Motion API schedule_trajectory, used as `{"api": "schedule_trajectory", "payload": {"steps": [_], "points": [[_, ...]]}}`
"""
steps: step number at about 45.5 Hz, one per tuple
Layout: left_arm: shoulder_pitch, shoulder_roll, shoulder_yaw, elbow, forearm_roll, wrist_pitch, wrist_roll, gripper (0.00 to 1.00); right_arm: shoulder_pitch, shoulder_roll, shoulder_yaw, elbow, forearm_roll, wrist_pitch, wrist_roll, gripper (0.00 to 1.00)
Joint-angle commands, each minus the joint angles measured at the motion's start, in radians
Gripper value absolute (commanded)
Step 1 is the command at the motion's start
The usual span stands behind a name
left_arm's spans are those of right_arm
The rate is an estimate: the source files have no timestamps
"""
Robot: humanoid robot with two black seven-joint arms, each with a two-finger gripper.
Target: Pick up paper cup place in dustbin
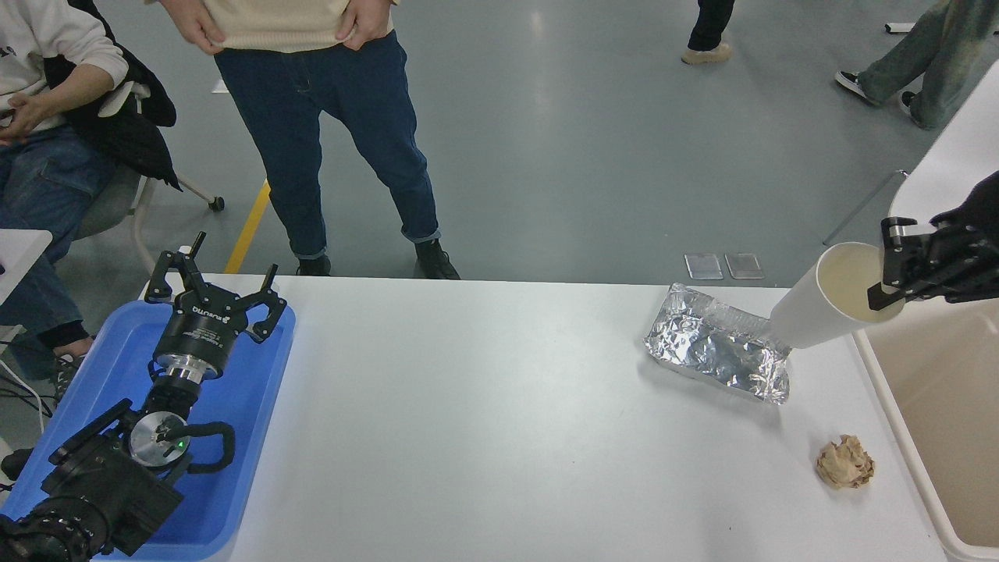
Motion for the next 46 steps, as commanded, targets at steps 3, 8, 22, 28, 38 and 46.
{"api": "schedule_trajectory", "payload": {"steps": [3, 8, 22, 28, 38, 46], "points": [[0.001, 0.000, 0.000, 0.002, 0.000, 0.000, -0.002, 1.00, -0.048, -0.048, -0.078, -0.068, -0.019, 0.000, -0.001, 0.00], [0.001, 0.002, 0.000, 0.002, 0.000, 0.000, -0.003, 1.00, -0.070, -0.054, -0.144, -0.107, -0.014, 0.000, -0.001, 0.00], [0.003, 0.002, 0.000, 0.002, -0.002, 0.002, -0.005, 1.00, -0.323, -0.180, -0.090, -0.347, -0.025, -0.003, -0.001, 0.00], [0.003, 0.002, 0.000, 0.002, -0.002, 0.002, -0.005, 1.00, -0.507, -0.183, -0.020, -0.479, -0.025, -0.036, -0.001, 0.00], [0.003, 0.004, 0.000, 0.002, -0.002, 0.002, -0.005, 1.00, -0.828, -0.303, 0.258, -0.627, -0.031, -0.177, -0.007, 0.00], [0.001, 0.002, 0.000, 0.002, -0.002, 0.002, -0.005, 1.00, -1.060, -0.283, 0.396, -0.749, -0.071, -0.340, -0.025, 0.00]]}}
